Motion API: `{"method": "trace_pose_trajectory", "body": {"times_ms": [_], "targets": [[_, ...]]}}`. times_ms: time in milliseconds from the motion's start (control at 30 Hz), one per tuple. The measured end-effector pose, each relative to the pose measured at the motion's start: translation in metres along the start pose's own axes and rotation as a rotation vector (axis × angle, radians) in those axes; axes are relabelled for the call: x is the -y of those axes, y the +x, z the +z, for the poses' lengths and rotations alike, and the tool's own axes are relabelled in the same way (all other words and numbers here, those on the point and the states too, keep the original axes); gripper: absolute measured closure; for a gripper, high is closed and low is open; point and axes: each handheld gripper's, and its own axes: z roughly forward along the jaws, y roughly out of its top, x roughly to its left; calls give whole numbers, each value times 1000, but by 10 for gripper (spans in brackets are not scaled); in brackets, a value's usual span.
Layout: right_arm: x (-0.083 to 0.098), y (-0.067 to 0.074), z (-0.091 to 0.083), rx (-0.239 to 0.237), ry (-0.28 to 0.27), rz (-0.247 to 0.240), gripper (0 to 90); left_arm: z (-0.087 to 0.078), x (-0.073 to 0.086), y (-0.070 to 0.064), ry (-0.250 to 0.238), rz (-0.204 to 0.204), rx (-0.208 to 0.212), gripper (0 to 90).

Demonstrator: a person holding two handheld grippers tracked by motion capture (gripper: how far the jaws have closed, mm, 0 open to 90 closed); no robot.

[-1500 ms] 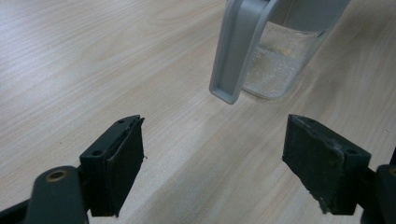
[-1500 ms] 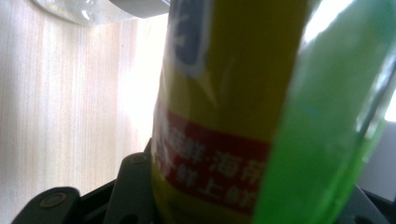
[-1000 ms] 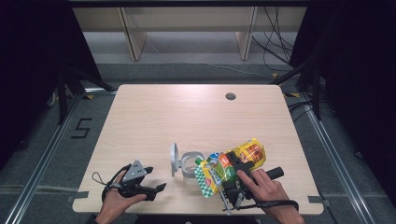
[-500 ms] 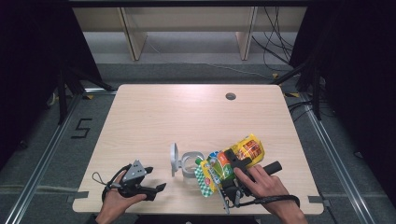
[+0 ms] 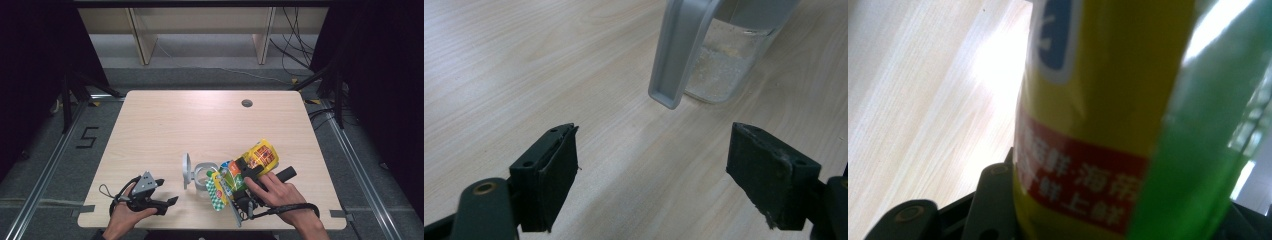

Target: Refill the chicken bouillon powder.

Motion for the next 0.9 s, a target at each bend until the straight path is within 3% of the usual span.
{"method": "trace_pose_trajectory", "body": {"times_ms": [33, 100, 233, 267, 400, 433, 500, 533, 567, 633, 700, 733, 767, 833, 867, 900], "targets": [[-1, -1, 1, 2, -8, -20, 592, 0, 0, 0, -8, -6, -1, 198], [-1, 1, 0, -5, 13, 6, 593, 0, 0, 0, -6, -5, 4, 198], [-1, 0, -2, -9, 33, -14, 593, 1, 0, 1, -9, 21, 3, 199], [-1, 2, -4, -18, 54, 17, 593, 1, 0, 1, -9, 21, 3, 199], [0, 3, -4, -21, 68, 38, 593, 2, 0, 0, -16, 10, 5, 199], [0, 0, -3, -17, 60, -14, 593, 1, 0, 1, -5, 27, -1, 199], [-1, 0, -1, -15, 38, -17, 593, 0, 0, 1, 1, 22, -3, 199], [-1, 7, -2, -29, 78, 64, 593, 2, 0, -1, -24, 2, 3, 199], [-2, 5, 0, -26, 66, 28, 593, 2, 0, 0, -25, 10, 5, 199], [-3, 5, 0, -34, 70, 21, 593, 2, 0, 0, -27, 11, 4, 199], [-3, -3, 2, -24, 49, -72, 593, 1, 0, 0, -20, 19, 3, 199], [-4, -3, 2, -22, 50, -79, 593, 1, 0, 0, -18, 21, 2, 199], [-4, 3, 1, -27, 67, 5, 593, 1, 0, 0, -18, 22, 1, 199], [-4, 3, 2, -27, 63, 6, 594, 1, 0, 0, -15, 26, -2, 200], [-3, -1, 3, -16, 46, -64, 594, 1, 0, 1, -9, 26, 1, 200], [-3, -3, 3, -13, 40, -86, 594, 2, 0, 0, -12, 15, 1, 200]]}}
